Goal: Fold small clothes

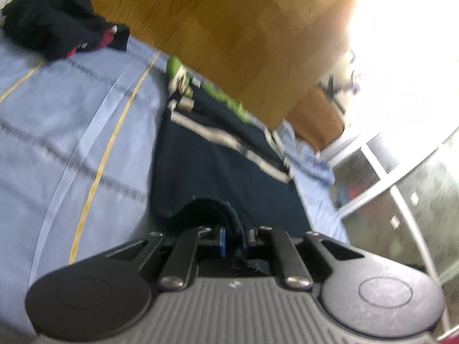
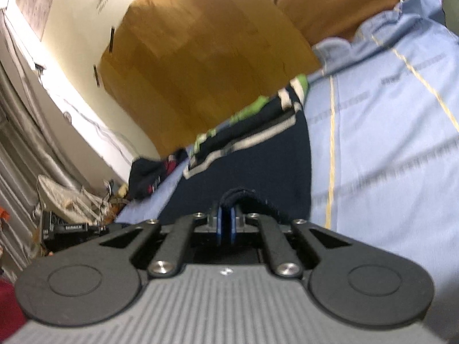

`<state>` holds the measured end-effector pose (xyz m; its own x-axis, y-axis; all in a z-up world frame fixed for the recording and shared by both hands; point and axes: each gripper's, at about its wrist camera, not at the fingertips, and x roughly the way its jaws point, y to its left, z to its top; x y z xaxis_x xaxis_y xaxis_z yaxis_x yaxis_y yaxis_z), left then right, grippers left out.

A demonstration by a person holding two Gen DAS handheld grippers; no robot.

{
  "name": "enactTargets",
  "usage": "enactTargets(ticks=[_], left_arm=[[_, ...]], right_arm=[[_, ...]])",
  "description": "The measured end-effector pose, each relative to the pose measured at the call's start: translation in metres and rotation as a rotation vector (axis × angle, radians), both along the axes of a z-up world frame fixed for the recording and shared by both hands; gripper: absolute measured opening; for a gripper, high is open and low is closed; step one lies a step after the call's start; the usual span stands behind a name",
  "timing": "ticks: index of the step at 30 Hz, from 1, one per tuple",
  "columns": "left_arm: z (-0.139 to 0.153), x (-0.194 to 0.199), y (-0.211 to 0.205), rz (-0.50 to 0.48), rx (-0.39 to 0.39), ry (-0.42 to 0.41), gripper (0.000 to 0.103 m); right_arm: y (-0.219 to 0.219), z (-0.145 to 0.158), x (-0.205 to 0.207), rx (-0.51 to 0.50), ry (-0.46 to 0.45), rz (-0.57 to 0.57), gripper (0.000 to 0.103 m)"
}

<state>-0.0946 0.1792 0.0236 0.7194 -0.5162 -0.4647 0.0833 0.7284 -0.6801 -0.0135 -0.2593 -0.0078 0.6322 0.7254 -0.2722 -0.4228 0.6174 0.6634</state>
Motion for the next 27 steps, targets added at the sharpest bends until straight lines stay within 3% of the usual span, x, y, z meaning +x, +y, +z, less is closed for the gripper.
enactTargets(ticks=[4,8,10,11,12,13,14,17,21,24,27], left_arm=[[0.008,0.044,0.010,0.046,-0.022,0.001,0.008],[0.018,0.109,0.010,0.066,0.048,0.026,0.009],[0.021,0.151,0.006,0.094,0.096,0.035,0.015],[0.018,0.168,0.006,0.115,0.114,0.045,0.031],[0.013,0.183,0.006,0.145,0.140,0.072,0.057],[0.006,0.194,0.006,0.187,0.168,0.111,0.060],[-0.001,0.198,0.008,0.205,0.182,0.147,0.059],[-0.016,0.181,0.013,0.143,0.144,0.145,0.063],[-0.027,0.151,0.013,0.101,0.116,0.130,0.078],[-0.035,0.144,-0.001,0.044,0.127,0.166,0.078],[-0.038,0.135,-0.009,0.056,0.150,0.182,0.080]], right_arm=[[0.006,0.016,0.049,0.008,-0.018,-0.032,0.009],[0.022,0.027,0.114,-0.036,0.002,-0.071,0.008],[0.029,0.021,0.151,-0.039,0.031,-0.125,0.009],[0.034,0.015,0.169,-0.032,0.037,-0.155,0.010],[0.037,0.007,0.181,-0.054,0.042,-0.196,0.016],[0.042,0.000,0.190,-0.111,0.068,-0.243,0.040],[0.043,-0.006,0.196,-0.168,0.103,-0.286,0.051],[0.029,-0.021,0.178,-0.173,0.103,-0.254,0.053],[0.011,-0.030,0.140,-0.138,0.142,-0.211,0.054],[0.005,-0.034,0.116,-0.097,0.182,-0.193,0.054],[0.006,-0.036,0.094,-0.067,0.211,-0.176,0.054]])
